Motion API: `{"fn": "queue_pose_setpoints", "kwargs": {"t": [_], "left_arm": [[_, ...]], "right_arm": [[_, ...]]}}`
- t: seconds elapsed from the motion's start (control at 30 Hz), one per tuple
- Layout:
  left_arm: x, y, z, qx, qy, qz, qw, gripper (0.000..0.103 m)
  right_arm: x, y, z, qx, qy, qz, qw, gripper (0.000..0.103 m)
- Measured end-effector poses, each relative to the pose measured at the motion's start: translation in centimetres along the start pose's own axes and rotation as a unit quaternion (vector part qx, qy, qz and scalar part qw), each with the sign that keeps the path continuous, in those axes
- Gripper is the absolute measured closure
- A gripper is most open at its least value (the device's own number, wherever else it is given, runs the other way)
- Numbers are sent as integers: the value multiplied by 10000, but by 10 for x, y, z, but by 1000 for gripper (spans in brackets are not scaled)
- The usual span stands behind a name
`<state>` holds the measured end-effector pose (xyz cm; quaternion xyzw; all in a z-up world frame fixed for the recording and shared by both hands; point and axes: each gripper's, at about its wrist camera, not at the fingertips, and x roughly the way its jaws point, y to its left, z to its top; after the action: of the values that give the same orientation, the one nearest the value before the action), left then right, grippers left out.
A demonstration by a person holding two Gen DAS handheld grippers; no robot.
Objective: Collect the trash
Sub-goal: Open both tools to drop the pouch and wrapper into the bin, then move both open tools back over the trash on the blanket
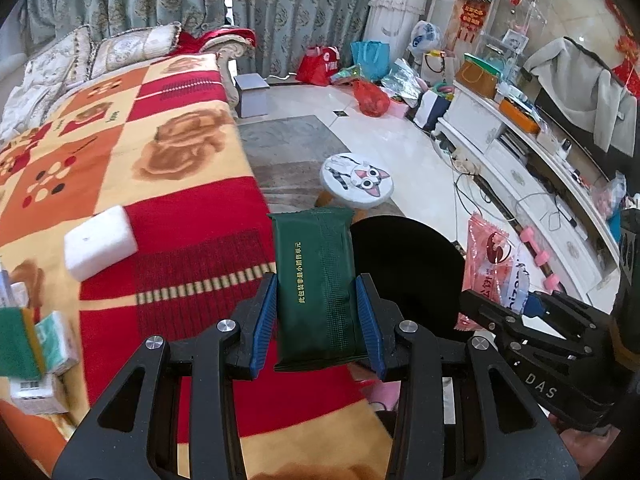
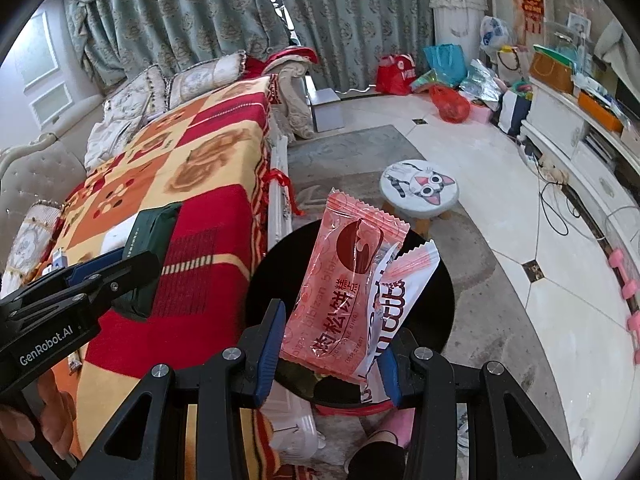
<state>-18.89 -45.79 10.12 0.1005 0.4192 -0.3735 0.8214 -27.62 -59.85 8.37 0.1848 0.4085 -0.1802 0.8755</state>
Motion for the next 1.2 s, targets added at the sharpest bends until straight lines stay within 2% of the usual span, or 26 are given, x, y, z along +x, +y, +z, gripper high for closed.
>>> {"fn": "queue_pose_setpoints", "kwargs": {"t": [0.4,0.5,0.53,0.57,0.67,0.8,1.2], "left_arm": [[28,-17,13,-136,145,-537,9984,65],[32,-19,16,-169,170,-717,9971,64],[33,-18,16,-205,203,-778,9966,62],[35,-17,16,-270,241,-829,9959,57],[34,-13,16,-435,169,-896,9949,46],[28,-9,15,-468,132,-836,9953,45],[-7,15,-2,-388,-102,-106,9991,45]], "right_arm": [[15,-22,3,67,55,-38,10000,61],[19,-25,4,103,70,-41,9999,55],[20,-27,4,117,87,-56,9999,50],[21,-29,4,137,89,-73,9998,41],[20,-35,2,231,30,-92,9997,36],[20,-37,-2,276,103,-88,9995,36],[14,-5,-10,90,110,75,9999,35]]}}
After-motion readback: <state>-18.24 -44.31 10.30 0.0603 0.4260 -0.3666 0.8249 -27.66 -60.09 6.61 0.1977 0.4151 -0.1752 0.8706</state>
